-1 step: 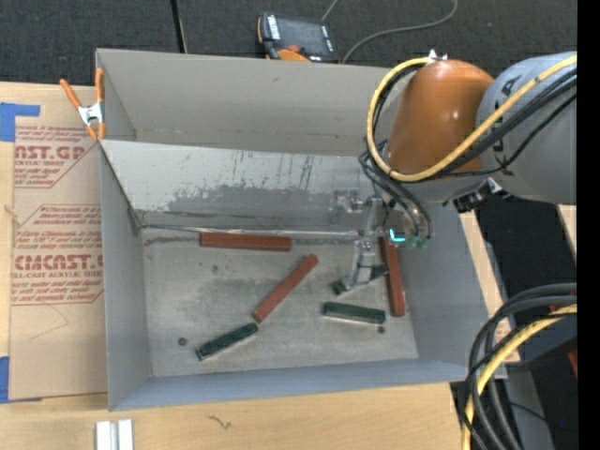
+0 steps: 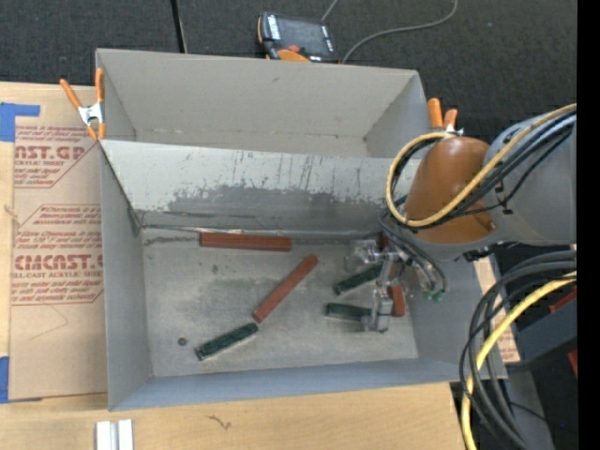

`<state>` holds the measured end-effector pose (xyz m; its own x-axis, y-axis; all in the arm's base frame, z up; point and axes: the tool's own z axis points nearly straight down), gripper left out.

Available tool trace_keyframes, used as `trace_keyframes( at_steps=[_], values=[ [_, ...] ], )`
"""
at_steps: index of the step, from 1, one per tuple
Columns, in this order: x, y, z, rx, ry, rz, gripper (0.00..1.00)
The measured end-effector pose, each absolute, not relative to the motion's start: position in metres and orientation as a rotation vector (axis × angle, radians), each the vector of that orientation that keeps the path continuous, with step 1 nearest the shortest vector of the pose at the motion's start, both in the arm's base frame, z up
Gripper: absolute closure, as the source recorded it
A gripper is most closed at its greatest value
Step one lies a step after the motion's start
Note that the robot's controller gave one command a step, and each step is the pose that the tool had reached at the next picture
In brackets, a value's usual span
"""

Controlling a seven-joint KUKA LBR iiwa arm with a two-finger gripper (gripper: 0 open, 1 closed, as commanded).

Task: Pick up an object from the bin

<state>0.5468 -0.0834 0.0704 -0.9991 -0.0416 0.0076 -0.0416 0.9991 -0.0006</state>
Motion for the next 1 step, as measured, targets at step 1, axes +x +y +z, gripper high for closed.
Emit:
trace_keyframes(
  at_steps=[1],
  values=[
    [0.5510,-0.0811,0.0761,0.071,-3.146,0.002,1.00]
  ],
)
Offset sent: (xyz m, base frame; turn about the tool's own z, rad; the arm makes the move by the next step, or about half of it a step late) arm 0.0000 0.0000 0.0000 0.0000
